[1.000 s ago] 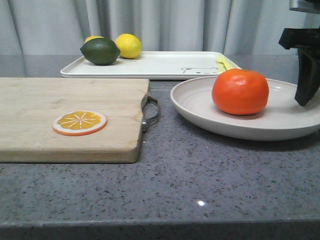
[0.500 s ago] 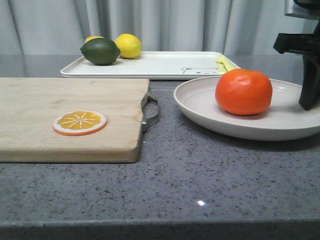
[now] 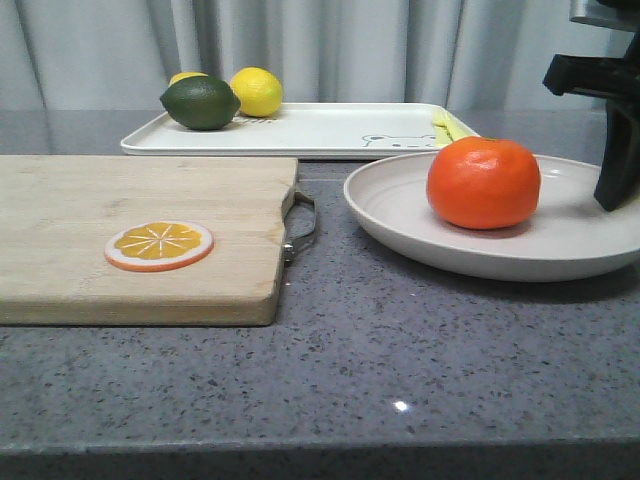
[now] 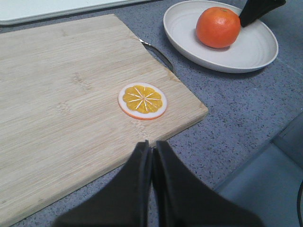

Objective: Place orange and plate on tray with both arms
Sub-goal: 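Grip the plate rim with the right gripper and tilt it up, then carry the plate with the orange onto the white tray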

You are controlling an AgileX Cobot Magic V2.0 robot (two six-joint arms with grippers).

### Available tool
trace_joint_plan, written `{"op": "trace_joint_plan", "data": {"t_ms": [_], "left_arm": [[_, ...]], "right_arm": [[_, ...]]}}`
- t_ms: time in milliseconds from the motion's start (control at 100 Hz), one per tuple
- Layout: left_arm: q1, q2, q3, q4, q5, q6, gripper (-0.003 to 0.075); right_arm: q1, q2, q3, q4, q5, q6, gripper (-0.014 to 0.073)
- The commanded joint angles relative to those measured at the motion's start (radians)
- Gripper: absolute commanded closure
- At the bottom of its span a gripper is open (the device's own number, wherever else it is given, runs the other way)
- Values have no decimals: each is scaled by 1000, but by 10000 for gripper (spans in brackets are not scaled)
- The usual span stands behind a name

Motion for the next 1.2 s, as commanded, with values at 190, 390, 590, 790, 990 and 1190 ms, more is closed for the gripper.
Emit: {"op": "trace_joint_plan", "data": {"t_ms": [190,390,590,790,990,1190], "left_arm": [[1,5,-28,-12,-65,-6,739],[1,5,-28,-12,-65,-6,739],[1,5,-28,-12,-65,-6,739],[1,5,-28,-12,-65,-6,739],[1,5,-28,-12,-65,-6,739],[1,5,-28,-12,-65,-6,739]], "right_arm": [[-26,-41,-95,42,-13,-18,661],[-44,-27,-179,184,-8,-77,661],[-47,24,-297,263,-21,-110,661],[-46,133,-462,280,9,-110,661],[-32,266,-656,293,45,-109,661],[-25,410,-844,332,75,-106,661]]}}
